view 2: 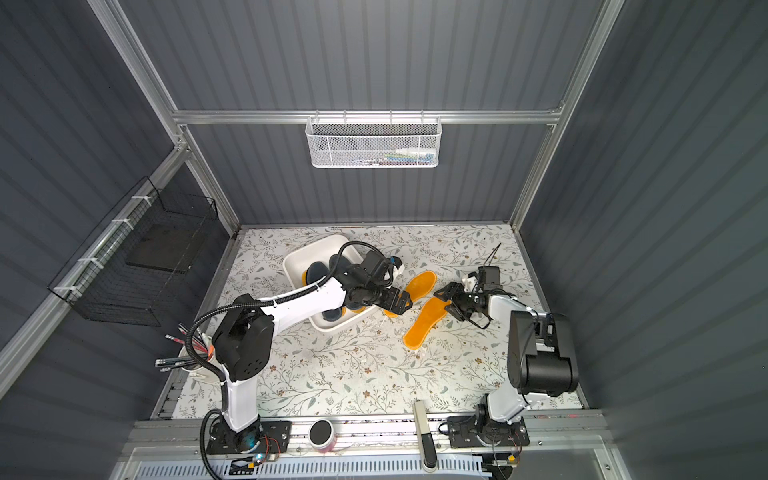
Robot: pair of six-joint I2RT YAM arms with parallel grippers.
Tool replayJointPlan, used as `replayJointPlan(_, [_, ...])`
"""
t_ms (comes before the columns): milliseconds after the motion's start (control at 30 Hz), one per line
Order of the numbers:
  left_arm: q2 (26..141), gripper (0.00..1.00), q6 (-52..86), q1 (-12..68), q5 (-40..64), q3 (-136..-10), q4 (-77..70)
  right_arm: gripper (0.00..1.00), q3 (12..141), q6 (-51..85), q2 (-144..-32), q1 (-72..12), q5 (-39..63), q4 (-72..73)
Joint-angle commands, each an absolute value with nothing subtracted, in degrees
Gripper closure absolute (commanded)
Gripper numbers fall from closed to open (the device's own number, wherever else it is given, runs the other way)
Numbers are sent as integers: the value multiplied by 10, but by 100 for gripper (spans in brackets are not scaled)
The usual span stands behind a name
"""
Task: Put the insoles into the storage box
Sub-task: Adjust the insole at the center of the board.
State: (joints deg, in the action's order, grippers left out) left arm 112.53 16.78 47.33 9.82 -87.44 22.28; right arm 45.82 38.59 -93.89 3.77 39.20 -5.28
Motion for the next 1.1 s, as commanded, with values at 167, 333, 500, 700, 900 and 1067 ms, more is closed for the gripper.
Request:
replayJointPlan(167, [1119, 0, 174, 477, 91, -867, 224, 32, 455, 408, -991, -16, 358, -50])
replayJointPlan(333, [1108, 0, 187, 478, 92, -849, 217, 32, 408, 457, -976, -68, 335, -13])
replayJointPlan(500, [1081, 0, 215, 487, 86, -815, 207, 32, 333, 515, -930, -75, 333, 56])
replayJointPlan(700, [1075, 1, 240, 533, 55, -786, 206, 32, 250, 548, -852, -82, 349, 133])
replayJointPlan(900, [1083, 7, 275, 541, 46, -772, 205, 31, 237, 531, -759, -80, 363, 124])
replayJointPlan(1067, [1098, 20, 279, 544, 47, -780, 219, 29, 257, 498, -683, -57, 342, 50])
